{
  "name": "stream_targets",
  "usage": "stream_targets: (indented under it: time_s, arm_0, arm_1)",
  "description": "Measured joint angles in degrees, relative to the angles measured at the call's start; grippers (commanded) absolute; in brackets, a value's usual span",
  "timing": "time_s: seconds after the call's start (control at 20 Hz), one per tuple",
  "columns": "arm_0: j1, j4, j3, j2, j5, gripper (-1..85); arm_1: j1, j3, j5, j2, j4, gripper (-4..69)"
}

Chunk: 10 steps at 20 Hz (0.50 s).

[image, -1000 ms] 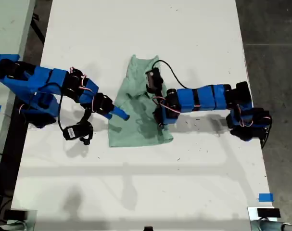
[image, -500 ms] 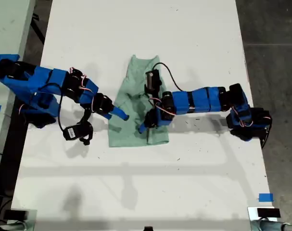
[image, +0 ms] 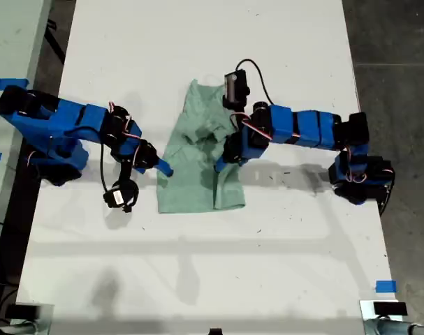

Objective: Fold tshirt

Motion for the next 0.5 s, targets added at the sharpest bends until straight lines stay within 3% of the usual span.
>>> stream_targets:
  time_s: [0.2,0.5]
  arm_0:
    - [-0.9,6.9,-7.0,-13.1,0.5,32.3]
    - [-1.8,8.3,-11.1,-15.2,1.6,32.4]
  arm_1:
    - [0.1,1.2,-3.7,0.2,0.6,22.7]
    - [0.6,2.3,-5.1,0.4,0.7,22.1]
